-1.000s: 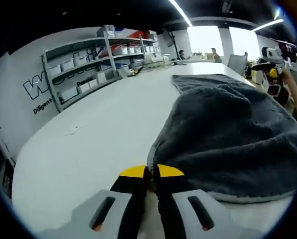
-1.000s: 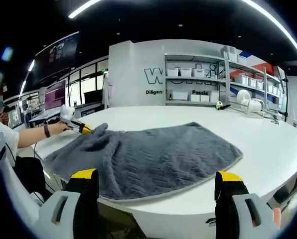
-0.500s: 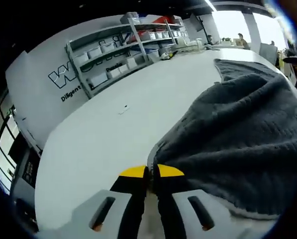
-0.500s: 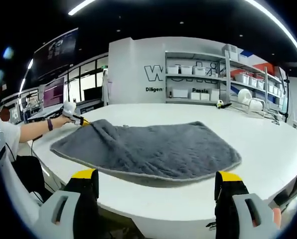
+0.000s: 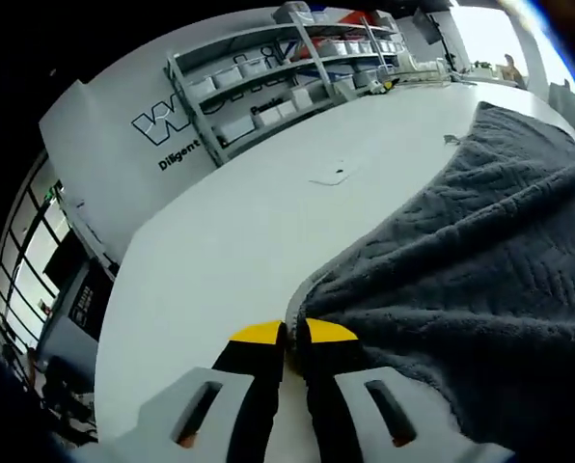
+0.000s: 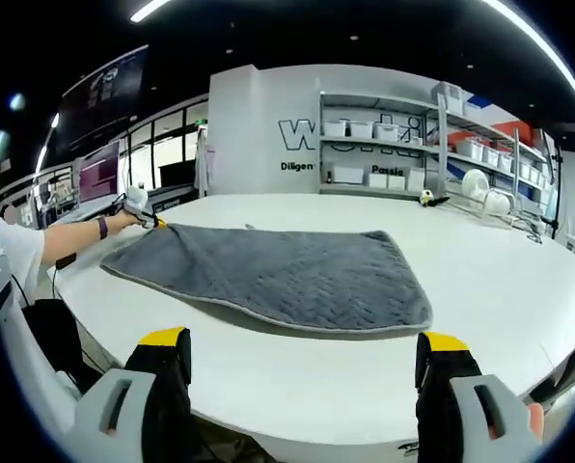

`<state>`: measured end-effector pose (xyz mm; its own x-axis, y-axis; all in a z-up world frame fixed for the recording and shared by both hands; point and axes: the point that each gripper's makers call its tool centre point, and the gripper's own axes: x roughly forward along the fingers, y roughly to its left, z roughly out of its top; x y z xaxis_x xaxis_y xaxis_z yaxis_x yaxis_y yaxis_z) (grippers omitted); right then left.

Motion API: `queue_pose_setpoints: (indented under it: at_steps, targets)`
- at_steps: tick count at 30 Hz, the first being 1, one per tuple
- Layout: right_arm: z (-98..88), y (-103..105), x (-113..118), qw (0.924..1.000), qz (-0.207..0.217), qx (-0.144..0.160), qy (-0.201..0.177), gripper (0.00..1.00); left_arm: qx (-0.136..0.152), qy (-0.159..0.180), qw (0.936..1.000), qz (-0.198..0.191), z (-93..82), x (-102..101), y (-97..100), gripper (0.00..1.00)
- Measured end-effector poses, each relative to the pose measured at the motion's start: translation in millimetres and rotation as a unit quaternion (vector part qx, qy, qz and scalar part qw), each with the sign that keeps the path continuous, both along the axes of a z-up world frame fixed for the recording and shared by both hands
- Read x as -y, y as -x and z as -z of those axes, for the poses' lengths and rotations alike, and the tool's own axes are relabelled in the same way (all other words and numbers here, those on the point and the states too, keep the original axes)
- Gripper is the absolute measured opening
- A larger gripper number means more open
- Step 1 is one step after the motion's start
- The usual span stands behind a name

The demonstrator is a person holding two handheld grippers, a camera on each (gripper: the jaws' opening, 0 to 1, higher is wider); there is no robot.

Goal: Open the folded towel by lifting each exposed corner and separating the folded layers until the towel lies flat within the target outline without major curled edges

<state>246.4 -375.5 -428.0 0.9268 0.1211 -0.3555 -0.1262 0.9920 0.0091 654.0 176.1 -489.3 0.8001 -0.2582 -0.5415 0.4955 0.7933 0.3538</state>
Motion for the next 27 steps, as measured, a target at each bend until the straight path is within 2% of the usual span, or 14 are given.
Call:
queue_pose_setpoints:
  at_steps: [2,4,6,10,12,14,16,17,19,22,25,27]
  targets:
    - [-1.7,-4.7,-1.0,1.0000,-0.006,-0.001,0.003,0.99,0.005,-0.003,1.0000,-0.003,-1.1,-1.9,-0.6,0.12]
    - [-4.3,-9.5,-2.3,0.9999,-0.015,0.001,0.008,0.99,0.033,-0.034,0.9986,-0.022,-11.7,-12.0,1.1,0.19]
    - [-10.3,-15.4,-1.9,0.9994,-0.026,0.012,0.017,0.97,0.037,-0.031,0.9986,-0.023,-19.1,-12.8,9.0,0.23]
    - [-26.0,-20.2,6.5,0.9981,-0.036,0.030,0.040,0.97,0.066,0.029,0.9966,-0.039,-54.7,-11.9,33.4,0.29]
    - [-32.2,-20.6,10.9,0.9973,-0.040,0.041,0.045,0.97,0.070,0.073,0.9942,-0.037,-69.9,-6.3,52.1,0.37]
    - [-34.6,-20.7,15.3,0.9967,-0.042,0.046,0.053,0.97,0.060,0.122,0.9905,-0.020,-76.8,4.8,75.1,0.44]
    - [-32.6,-20.6,20.2,0.9964,-0.042,0.041,0.061,0.97,0.043,0.169,0.9846,0.004,-76.7,18.6,103.8,0.50]
    - [-32.0,-20.6,21.1,0.9964,-0.042,0.039,0.063,0.97,0.040,0.175,0.9838,0.007,-75.9,20.4,107.9,0.53]
    - [-26.1,-20.8,25.7,0.9963,-0.042,0.029,0.069,0.97,0.019,0.205,0.9783,0.026,-68.6,30.6,133.5,0.60]
    - [-16.5,-21.3,26.5,0.9957,-0.050,0.014,0.077,0.96,-0.001,0.232,0.9716,0.045,-59.6,41.7,161.7,0.71]
    - [-7.7,-25.2,25.6,0.9949,-0.053,0.005,0.085,0.96,0.016,0.228,0.9713,0.064,-56.5,49.3,183.7,0.78]
    - [-5.5,-29.8,22.8,0.9955,-0.059,0.005,0.075,0.96,0.019,0.226,0.9713,0.070,-53.8,53.1,195.1,0.84]
